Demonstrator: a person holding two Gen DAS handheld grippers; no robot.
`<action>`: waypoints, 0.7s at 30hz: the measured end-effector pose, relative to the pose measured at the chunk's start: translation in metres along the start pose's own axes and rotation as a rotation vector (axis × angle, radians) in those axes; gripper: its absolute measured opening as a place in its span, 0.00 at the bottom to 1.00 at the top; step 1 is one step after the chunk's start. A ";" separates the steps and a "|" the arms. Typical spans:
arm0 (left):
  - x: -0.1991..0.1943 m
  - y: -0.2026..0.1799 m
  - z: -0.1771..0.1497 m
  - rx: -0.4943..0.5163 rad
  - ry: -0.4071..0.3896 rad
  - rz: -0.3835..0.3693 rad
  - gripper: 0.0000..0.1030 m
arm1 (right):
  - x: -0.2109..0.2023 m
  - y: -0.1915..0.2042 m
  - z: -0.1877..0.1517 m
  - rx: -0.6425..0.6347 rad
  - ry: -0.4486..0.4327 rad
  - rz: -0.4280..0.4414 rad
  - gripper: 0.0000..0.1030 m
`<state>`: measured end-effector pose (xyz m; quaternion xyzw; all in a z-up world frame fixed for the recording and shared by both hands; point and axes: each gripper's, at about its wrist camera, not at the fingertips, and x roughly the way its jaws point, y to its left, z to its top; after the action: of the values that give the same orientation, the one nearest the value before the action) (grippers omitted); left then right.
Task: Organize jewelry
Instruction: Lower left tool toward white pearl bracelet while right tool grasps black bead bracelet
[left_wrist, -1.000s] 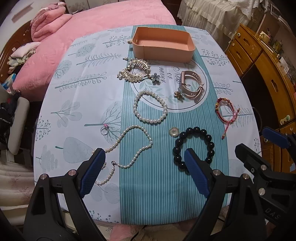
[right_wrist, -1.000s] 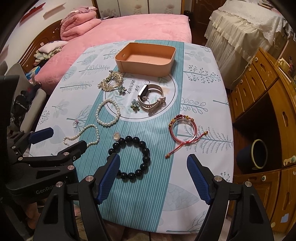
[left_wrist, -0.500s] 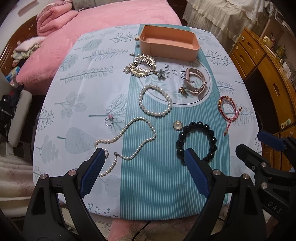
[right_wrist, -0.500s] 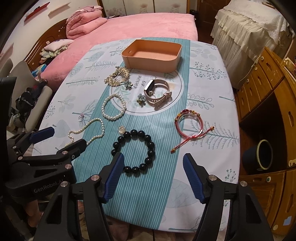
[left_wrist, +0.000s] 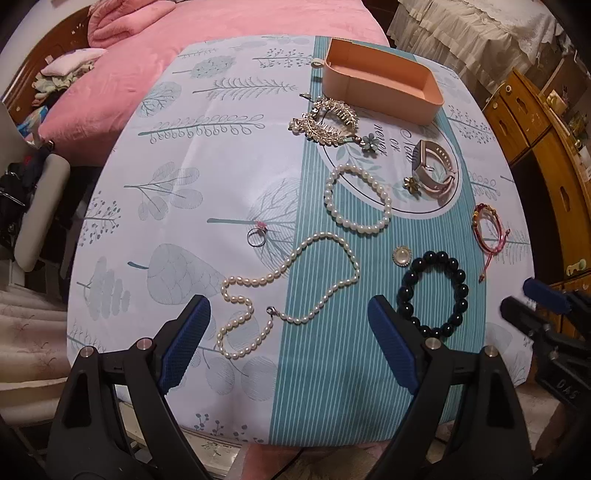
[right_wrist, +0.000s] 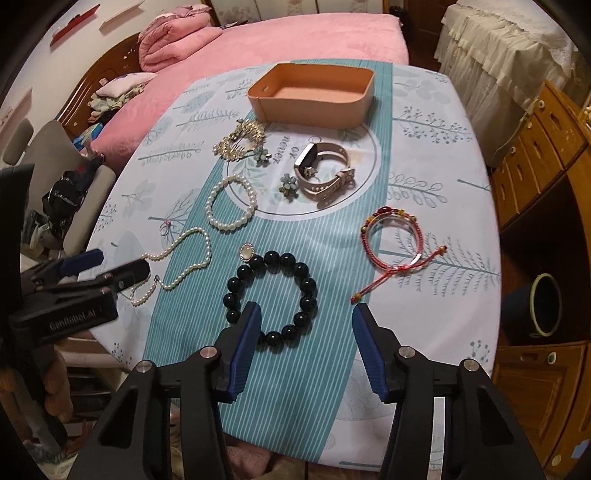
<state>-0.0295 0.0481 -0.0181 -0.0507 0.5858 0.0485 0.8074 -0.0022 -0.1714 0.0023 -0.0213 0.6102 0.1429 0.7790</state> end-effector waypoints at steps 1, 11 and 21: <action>0.002 0.003 0.002 -0.002 0.007 -0.021 0.84 | 0.006 0.001 0.000 -0.004 0.013 0.008 0.51; 0.030 0.006 0.019 0.002 0.043 -0.045 0.83 | 0.058 0.003 0.004 -0.022 0.096 -0.011 0.41; 0.057 -0.004 0.070 0.064 0.049 -0.074 0.68 | 0.097 0.013 0.025 -0.045 0.126 -0.059 0.24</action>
<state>0.0539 0.0553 -0.0504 -0.0475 0.6046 -0.0012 0.7951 0.0394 -0.1348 -0.0822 -0.0659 0.6538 0.1320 0.7421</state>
